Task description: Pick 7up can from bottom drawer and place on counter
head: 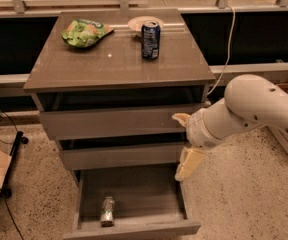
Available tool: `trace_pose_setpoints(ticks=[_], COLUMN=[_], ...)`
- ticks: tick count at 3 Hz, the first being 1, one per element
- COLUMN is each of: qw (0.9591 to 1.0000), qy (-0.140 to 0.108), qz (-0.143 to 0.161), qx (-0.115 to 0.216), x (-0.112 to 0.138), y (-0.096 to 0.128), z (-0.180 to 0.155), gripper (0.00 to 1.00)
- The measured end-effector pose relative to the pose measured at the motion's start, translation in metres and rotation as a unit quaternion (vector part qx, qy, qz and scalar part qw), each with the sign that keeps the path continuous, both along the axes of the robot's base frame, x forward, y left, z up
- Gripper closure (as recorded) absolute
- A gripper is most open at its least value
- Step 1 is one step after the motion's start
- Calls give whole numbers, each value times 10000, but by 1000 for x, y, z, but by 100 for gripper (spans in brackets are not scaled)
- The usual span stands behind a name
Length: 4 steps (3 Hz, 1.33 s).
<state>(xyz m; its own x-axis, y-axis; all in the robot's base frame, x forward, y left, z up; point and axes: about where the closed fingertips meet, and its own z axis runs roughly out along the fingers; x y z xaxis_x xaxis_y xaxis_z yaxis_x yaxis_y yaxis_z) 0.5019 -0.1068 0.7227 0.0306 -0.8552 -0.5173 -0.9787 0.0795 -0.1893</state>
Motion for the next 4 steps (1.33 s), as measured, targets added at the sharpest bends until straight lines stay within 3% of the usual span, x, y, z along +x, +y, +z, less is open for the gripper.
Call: trace_pose_setpoints(ticks=[2, 3, 4], qw=[9990, 9964, 9948], qy=[187, 336, 500], qz=[108, 326, 359], qx=[395, 710, 806], x=[-11, -11, -17], y=[25, 46, 50], z=[-100, -155, -176], gripper=[0, 0, 0])
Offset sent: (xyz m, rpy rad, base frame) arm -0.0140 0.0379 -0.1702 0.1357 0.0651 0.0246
